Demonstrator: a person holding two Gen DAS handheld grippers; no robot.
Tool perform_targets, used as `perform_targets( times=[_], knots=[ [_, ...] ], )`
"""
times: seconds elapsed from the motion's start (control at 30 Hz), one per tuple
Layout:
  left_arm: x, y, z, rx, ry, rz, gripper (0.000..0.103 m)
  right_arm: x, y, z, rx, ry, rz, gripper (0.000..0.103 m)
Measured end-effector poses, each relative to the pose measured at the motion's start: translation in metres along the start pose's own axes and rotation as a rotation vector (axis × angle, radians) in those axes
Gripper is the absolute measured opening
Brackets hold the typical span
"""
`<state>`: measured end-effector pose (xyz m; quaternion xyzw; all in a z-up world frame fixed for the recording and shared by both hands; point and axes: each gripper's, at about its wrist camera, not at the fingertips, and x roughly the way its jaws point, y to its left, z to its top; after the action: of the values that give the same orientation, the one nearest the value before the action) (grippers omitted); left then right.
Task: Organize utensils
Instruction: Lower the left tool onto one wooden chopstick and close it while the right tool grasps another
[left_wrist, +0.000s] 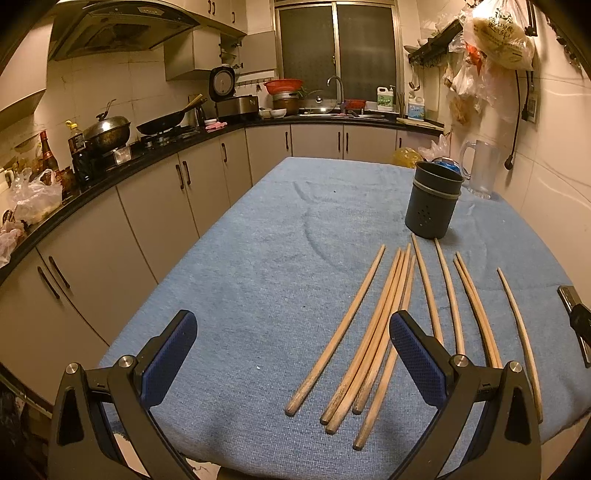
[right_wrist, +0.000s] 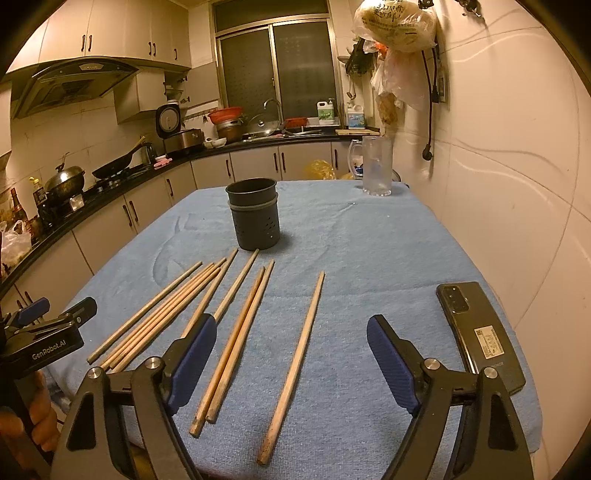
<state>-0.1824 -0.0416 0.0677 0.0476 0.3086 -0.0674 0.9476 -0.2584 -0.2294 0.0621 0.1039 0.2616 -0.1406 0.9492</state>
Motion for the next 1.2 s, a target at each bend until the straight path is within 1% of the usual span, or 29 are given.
perform_targets(
  times=[0.07, 0.13, 0.47, 0.53, 0.67, 0.83, 0.97, 1.07, 1.13, 1.2],
  knots=[
    [0.001, 0.000, 0.000, 0.000, 0.002, 0.000, 0.103, 0.000, 0.000, 0.000, 0.001, 0.001, 0.001, 0.086],
    [0.002, 0.000, 0.000, -0.002, 0.005, -0.003, 0.103, 0.002, 0.000, -0.001, 0.003, 0.006, 0.006, 0.082],
    [0.007, 0.004, -0.001, -0.018, 0.018, -0.024, 0.103, 0.008, -0.002, 0.000, 0.016, 0.029, 0.020, 0.072],
    [0.006, 0.004, -0.001, -0.017, 0.016, -0.024, 0.103, 0.010, -0.002, -0.001, 0.019, 0.038, 0.025, 0.066],
    [0.007, 0.005, -0.001, -0.014, 0.015, -0.028, 0.103, 0.013, -0.003, -0.002, 0.026, 0.049, 0.031, 0.065],
    [0.012, 0.002, -0.004, -0.006, 0.017, -0.035, 0.103, 0.016, -0.002, -0.001, 0.017, 0.063, 0.045, 0.060],
    [0.014, 0.000, -0.005, -0.001, 0.020, -0.036, 0.103, 0.021, 0.004, 0.000, -0.006, 0.075, 0.055, 0.059],
    [0.016, -0.001, -0.001, 0.007, 0.033, -0.054, 0.103, 0.025, 0.009, 0.003, -0.021, 0.083, 0.076, 0.055],
    [0.019, 0.000, 0.004, 0.005, 0.056, -0.083, 0.103, 0.028, 0.010, 0.008, -0.012, 0.097, 0.096, 0.049],
    [0.024, 0.003, 0.010, -0.004, 0.080, -0.116, 0.103, 0.031, 0.010, 0.012, 0.007, 0.110, 0.117, 0.047]
  ],
)
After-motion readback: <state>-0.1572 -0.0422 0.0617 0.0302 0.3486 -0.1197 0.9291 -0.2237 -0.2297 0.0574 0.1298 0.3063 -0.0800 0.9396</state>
